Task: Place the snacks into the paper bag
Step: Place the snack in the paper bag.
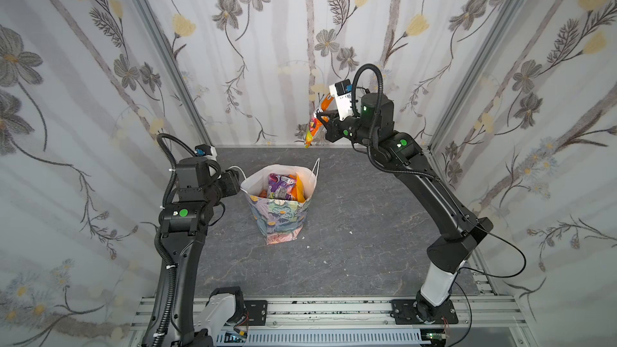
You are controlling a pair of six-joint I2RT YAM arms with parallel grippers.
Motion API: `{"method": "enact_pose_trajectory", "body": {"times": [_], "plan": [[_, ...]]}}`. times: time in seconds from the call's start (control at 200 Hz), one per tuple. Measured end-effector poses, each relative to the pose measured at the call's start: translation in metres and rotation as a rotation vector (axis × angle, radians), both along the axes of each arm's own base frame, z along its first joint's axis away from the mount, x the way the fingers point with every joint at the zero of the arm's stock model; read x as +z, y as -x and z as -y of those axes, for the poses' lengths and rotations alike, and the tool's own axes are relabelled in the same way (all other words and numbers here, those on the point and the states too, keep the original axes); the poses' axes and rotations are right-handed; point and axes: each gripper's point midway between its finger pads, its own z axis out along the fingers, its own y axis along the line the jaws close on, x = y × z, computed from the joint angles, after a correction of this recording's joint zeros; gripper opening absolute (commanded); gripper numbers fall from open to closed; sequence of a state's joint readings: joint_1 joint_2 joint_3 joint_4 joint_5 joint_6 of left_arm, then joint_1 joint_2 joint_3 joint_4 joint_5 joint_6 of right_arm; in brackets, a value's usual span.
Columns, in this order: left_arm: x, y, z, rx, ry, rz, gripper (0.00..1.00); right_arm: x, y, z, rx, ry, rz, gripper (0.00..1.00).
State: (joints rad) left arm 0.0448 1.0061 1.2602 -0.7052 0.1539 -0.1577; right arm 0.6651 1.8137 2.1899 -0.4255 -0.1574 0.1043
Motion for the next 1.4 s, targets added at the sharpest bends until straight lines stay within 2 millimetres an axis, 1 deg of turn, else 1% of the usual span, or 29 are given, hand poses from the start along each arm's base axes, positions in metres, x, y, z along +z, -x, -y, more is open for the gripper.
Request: {"method": "enact_pose_trajectory", "body": {"times": [0.095,0.165,0.31,0.405,0.47,0.549,0.694,0.754,0.869,0.944,1.099,1.239,1.399], "plan": [[0.001,0.001,0.000,0.000,0.000,0.006,0.56,-0.004,0.014,-0.010,0.021,0.057,0.011,0.00],[0.000,0.001,0.000,0.000,0.000,0.005,0.55,-0.016,0.029,-0.022,0.051,0.119,0.003,0.00],[0.001,0.002,0.000,0.000,0.000,0.008,0.55,-0.035,0.050,-0.039,0.069,0.239,0.004,0.00],[0.001,0.002,0.000,0.000,-0.001,0.008,0.54,-0.043,0.063,-0.046,0.072,0.300,0.011,0.00],[0.001,0.002,0.000,0.000,-0.001,0.009,0.53,-0.044,0.069,-0.049,0.073,0.327,0.022,0.00],[0.001,0.002,0.000,0.000,-0.001,0.009,0.52,-0.046,0.072,-0.049,0.061,0.351,0.030,0.00],[0.002,0.002,0.000,0.000,-0.001,0.011,0.49,-0.057,0.075,-0.047,0.033,0.408,0.021,0.00],[0.001,0.002,0.000,0.000,-0.001,0.010,0.48,-0.064,0.073,-0.047,0.018,0.436,0.013,0.00],[0.001,0.002,0.000,0.000,-0.001,0.010,0.45,-0.084,0.069,-0.046,-0.012,0.501,-0.013,0.00],[0.000,0.003,0.000,0.000,0.000,0.009,0.43,-0.094,0.069,-0.047,-0.026,0.537,-0.022,0.00],[0.000,0.003,0.000,0.000,0.000,0.008,0.39,-0.096,0.078,-0.053,-0.034,0.573,0.001,0.00],[-0.001,0.003,0.000,0.000,0.000,0.008,0.38,-0.100,0.080,-0.052,-0.072,0.611,0.021,0.00],[-0.003,0.000,0.000,0.000,0.000,0.003,0.36,-0.102,0.090,-0.053,-0.102,0.661,0.057,0.00]]}}
